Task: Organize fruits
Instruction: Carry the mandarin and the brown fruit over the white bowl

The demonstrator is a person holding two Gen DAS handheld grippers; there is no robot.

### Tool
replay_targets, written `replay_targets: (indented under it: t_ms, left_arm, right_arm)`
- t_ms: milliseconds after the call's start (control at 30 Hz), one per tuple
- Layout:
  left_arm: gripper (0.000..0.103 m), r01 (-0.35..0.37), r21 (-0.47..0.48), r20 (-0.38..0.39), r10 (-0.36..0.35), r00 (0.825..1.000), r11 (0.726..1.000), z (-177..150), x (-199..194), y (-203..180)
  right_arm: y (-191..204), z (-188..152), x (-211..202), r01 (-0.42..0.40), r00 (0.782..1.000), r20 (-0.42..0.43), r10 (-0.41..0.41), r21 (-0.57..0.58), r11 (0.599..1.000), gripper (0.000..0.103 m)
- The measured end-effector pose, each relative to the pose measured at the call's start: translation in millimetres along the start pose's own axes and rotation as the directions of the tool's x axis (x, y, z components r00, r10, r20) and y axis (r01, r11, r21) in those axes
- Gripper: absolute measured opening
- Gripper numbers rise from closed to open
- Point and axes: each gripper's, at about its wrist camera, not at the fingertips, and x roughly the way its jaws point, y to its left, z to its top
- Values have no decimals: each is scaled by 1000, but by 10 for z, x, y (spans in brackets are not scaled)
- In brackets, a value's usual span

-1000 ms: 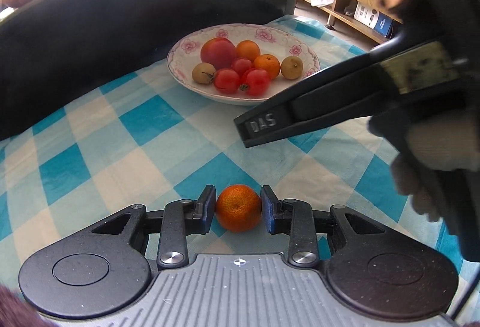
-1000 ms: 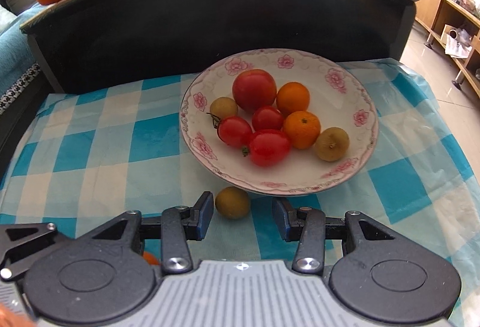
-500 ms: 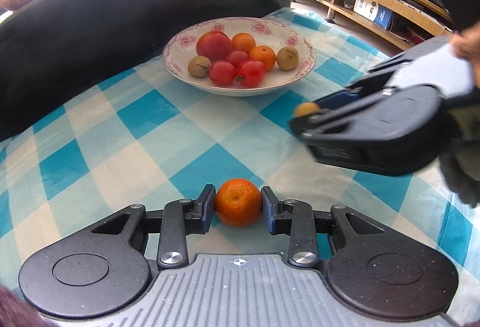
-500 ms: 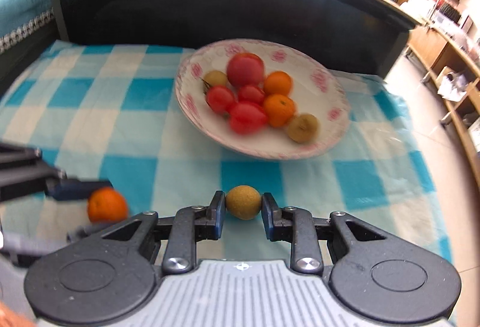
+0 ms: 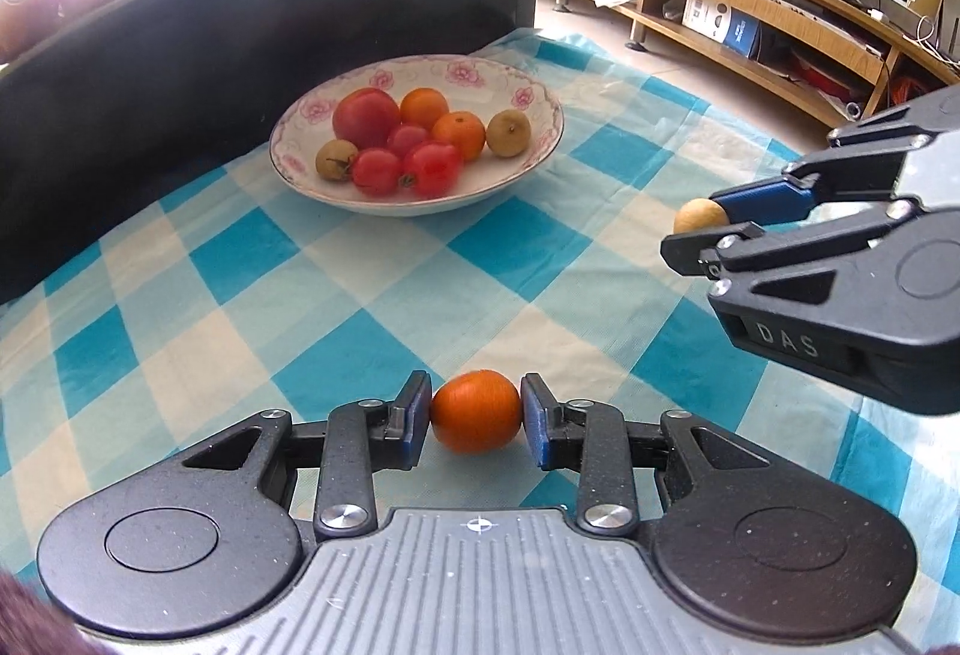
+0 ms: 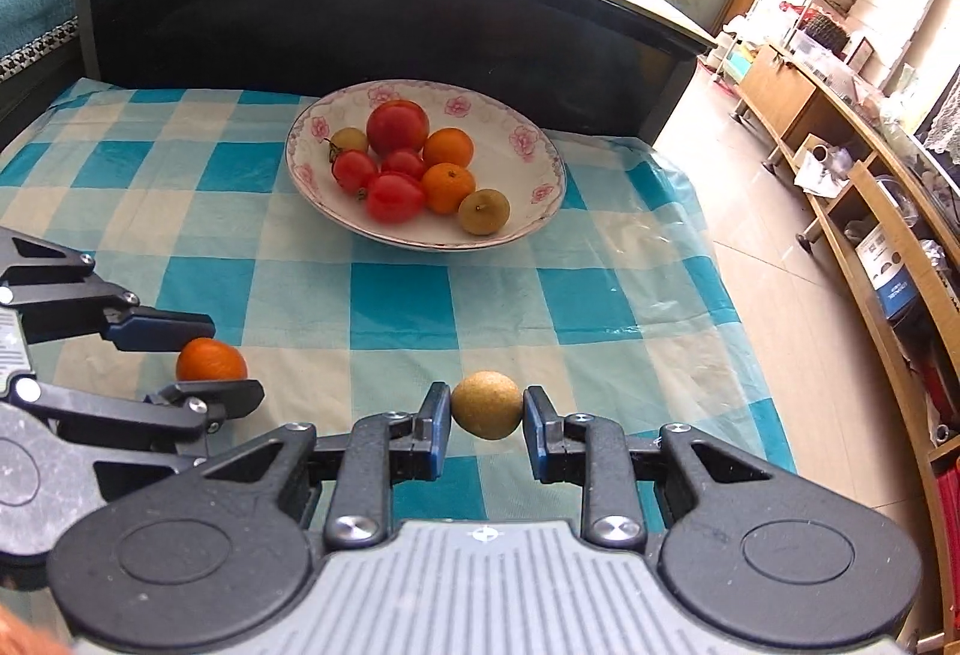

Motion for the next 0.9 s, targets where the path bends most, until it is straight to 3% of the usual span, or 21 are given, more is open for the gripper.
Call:
replay_targets:
  t_ms: [333,600,900]
  left_arm:
    - [40,4,-2,38,-4,999,1000,73,-101,-32]
    - [40,4,-11,53,-4,999,1000,125,-135,-19]
    - [40,-10,-28,64,12,998,1000,184,-161,22]
  right_arm:
    - [8,23,-104,24,999,29,-24,3,1000,30]
    - [-27,44,-74,-105,994,-31,109,98,990,30]
    - [-50,91,-88,-126,991,-39,131,117,985,30]
